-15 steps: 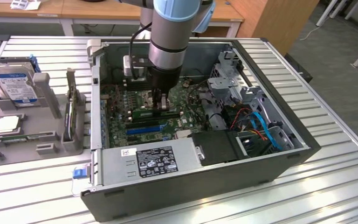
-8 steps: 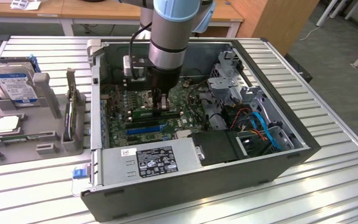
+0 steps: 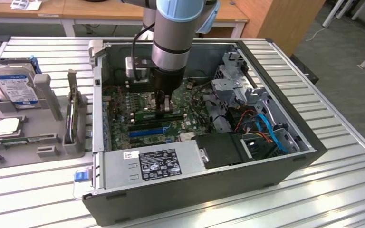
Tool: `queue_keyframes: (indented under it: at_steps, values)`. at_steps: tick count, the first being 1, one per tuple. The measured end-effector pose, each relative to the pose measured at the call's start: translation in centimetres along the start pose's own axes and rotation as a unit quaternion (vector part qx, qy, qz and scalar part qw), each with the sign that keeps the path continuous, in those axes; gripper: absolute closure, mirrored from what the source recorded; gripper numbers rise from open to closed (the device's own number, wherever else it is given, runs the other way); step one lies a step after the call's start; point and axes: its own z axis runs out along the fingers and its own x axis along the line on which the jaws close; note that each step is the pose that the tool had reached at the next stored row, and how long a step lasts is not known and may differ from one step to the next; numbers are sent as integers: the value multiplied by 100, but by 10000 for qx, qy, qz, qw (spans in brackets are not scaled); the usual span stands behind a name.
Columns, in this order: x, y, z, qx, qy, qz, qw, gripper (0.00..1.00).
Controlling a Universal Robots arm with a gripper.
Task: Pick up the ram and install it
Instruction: 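Insert the ram into the slot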
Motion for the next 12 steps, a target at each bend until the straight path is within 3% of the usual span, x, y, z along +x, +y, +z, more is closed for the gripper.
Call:
queue_keyframes:
  at_steps: [12]
  values:
    - [5, 0, 0, 0, -5, 107, 9999, 86]
